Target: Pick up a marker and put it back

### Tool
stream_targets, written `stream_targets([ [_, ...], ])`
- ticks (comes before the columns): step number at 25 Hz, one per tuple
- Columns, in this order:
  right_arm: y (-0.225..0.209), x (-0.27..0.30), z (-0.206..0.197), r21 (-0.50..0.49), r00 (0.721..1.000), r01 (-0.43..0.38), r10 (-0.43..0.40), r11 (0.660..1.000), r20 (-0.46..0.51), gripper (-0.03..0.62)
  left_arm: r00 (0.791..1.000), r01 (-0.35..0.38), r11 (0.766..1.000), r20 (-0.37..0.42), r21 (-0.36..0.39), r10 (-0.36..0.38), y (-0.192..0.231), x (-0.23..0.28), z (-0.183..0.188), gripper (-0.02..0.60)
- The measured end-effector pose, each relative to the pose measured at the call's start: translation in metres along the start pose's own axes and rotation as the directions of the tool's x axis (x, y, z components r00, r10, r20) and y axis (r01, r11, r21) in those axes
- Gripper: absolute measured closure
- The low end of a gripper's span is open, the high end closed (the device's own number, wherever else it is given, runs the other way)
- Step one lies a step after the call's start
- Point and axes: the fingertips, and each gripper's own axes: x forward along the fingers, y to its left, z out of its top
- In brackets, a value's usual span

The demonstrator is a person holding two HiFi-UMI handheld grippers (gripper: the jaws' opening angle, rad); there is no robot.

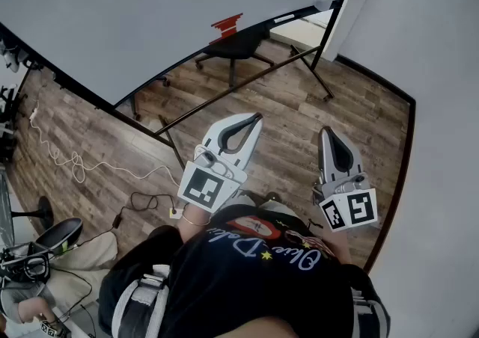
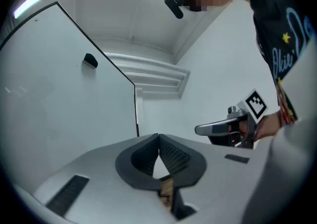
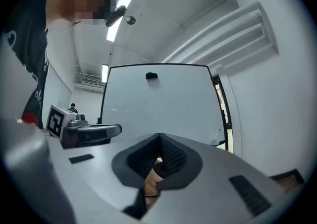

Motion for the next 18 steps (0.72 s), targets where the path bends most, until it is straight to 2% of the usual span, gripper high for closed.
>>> stream_targets([
  [18,0.003,0.019,-0.002,0.007,0.999,0.049,-0.049,0.999,0.012,0.594,0.999,0.037,0.999,0.003,-0.031,-0.037,0.026,-0.002,-0.011,0.578],
])
